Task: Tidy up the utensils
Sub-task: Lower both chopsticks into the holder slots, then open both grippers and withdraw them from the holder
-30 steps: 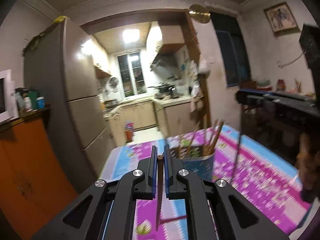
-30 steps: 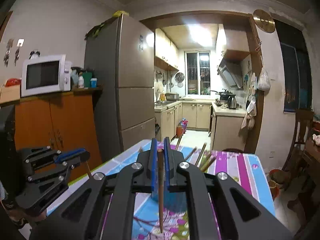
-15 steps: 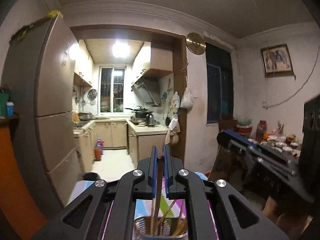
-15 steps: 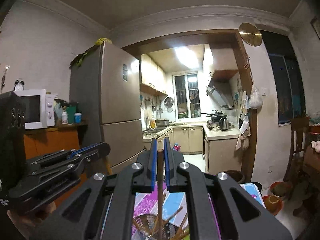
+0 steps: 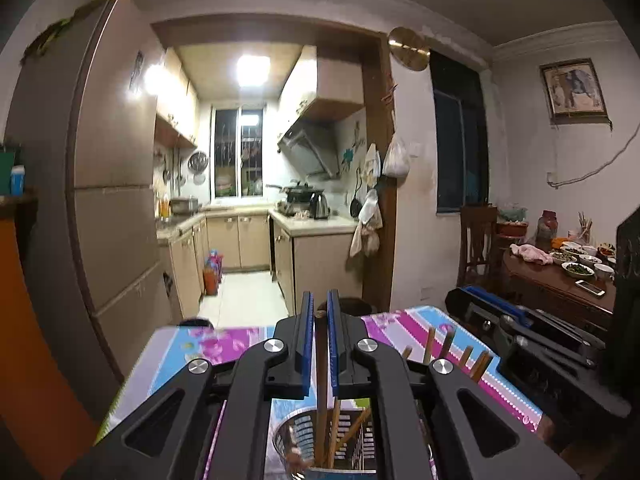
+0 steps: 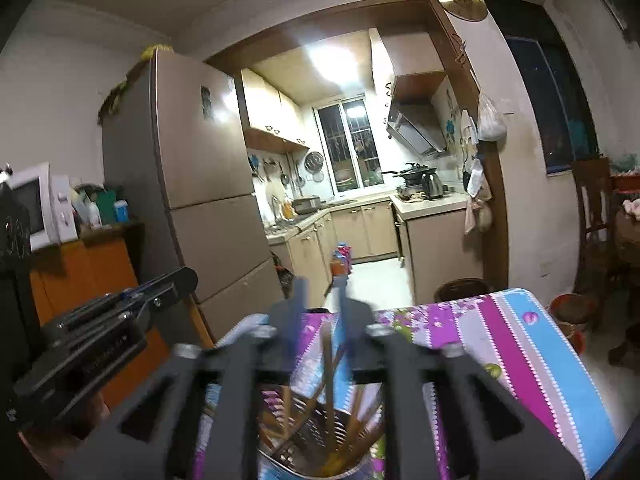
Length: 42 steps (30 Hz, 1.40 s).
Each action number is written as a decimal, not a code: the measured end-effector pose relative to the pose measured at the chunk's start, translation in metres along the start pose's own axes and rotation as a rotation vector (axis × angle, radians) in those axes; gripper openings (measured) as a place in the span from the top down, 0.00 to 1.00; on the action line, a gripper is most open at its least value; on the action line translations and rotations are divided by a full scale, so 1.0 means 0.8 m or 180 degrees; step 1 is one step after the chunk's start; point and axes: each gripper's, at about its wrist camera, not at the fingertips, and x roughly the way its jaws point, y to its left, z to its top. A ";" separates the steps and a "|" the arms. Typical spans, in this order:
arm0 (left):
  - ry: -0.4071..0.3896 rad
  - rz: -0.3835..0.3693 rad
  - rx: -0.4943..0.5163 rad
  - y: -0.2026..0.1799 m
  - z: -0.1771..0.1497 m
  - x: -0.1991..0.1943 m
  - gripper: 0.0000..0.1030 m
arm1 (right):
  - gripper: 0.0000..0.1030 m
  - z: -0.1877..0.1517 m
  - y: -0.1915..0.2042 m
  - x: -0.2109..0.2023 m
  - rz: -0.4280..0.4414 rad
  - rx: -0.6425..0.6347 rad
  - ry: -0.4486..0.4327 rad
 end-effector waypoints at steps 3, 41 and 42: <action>-0.0037 0.0027 0.0003 0.000 0.001 -0.009 0.92 | 0.32 -0.001 -0.002 -0.021 -0.0029 0.0019 -0.0135; 0.0303 0.0867 -0.0077 -0.044 -0.194 -0.291 0.04 | 0.05 -0.158 0.089 -0.295 -0.1255 -0.0648 0.0202; 0.0266 0.0858 -0.0075 -0.045 -0.194 -0.294 0.04 | 0.05 -0.160 0.091 -0.294 -0.1255 -0.0648 0.0213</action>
